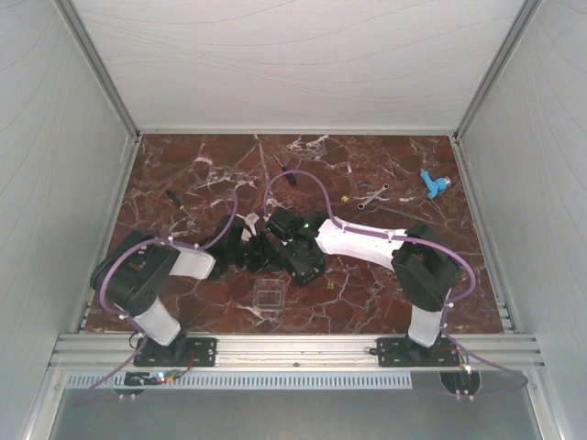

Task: Snap on the fuse box
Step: Install the fuse at the fuse box base.

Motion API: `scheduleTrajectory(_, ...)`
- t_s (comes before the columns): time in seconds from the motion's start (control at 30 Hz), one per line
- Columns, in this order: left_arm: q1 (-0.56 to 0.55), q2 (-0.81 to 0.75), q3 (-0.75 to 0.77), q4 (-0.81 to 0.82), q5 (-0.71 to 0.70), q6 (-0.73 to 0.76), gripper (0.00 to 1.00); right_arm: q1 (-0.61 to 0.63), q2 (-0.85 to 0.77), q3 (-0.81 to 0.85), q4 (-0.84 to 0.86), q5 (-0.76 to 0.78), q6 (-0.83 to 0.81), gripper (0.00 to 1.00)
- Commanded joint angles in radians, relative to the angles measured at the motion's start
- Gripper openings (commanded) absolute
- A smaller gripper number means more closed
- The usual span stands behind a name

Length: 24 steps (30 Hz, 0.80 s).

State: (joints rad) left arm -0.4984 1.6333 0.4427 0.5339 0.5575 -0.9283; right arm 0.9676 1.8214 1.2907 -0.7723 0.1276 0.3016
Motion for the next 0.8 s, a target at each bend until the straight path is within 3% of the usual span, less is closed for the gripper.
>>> scheduleTrajectory(0.0, -0.003, -0.006, 0.014, 0.037, 0.004, 0.0, 0.33, 0.005, 0.06, -0.001, 0.108, 0.015, 0.016, 0.02)
scheduleTrajectory(0.47, -0.003, 0.02, 0.004, 0.071, 0.015, -0.016, 0.33, 0.008, 0.278, 0.014, 0.158, -0.02, -0.005, 0.0)
scheduleTrajectory(0.77, 0.001, -0.021, -0.008, 0.068, -0.021, 0.019, 0.34, 0.018, 0.029, 0.012, 0.134, -0.012, 0.005, 0.01)
